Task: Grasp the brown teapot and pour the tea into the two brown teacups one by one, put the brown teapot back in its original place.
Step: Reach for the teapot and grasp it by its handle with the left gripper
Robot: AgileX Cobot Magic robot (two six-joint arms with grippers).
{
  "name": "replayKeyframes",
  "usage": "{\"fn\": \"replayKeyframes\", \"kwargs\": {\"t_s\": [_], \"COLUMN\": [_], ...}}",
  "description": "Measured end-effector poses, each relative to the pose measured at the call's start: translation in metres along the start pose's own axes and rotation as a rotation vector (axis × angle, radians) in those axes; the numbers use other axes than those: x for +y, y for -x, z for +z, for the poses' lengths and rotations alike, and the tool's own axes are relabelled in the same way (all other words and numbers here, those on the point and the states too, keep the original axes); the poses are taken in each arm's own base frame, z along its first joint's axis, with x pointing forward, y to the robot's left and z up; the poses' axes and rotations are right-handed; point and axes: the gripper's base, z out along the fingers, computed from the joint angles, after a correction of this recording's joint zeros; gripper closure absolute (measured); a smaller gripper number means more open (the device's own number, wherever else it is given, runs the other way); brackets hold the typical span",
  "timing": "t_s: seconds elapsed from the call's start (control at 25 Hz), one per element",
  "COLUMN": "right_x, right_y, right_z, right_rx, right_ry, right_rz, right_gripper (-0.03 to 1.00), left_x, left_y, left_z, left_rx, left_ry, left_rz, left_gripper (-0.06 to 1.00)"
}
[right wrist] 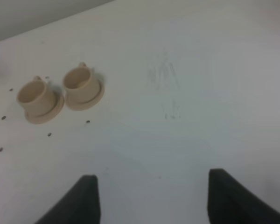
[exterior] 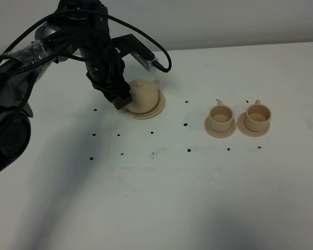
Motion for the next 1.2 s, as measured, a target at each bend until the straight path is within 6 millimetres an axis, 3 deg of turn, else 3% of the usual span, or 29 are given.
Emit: {"fn": "replayKeyframes", "kwargs": {"t_s": [0.4,1.2], "right_x": [0.0000,0.0000], "right_y": [0.0000,0.0000], "right_z": [0.0000,0.0000], "right_rx": [0.000,0.000], "right_ry": [0.000,0.000], "right_rz": [0.000,0.000], "right_gripper": [0.48,0.48], "left_x": [0.0013,0.0014], "left_y": [0.0015,0.0015], "left_z": [0.0096,0.0094], "left_rx": [0.016,0.015], "left_ry": [0.002,0.002], "left_rz": [0.027,0.040], "left_gripper": [0.42,0.42]}}
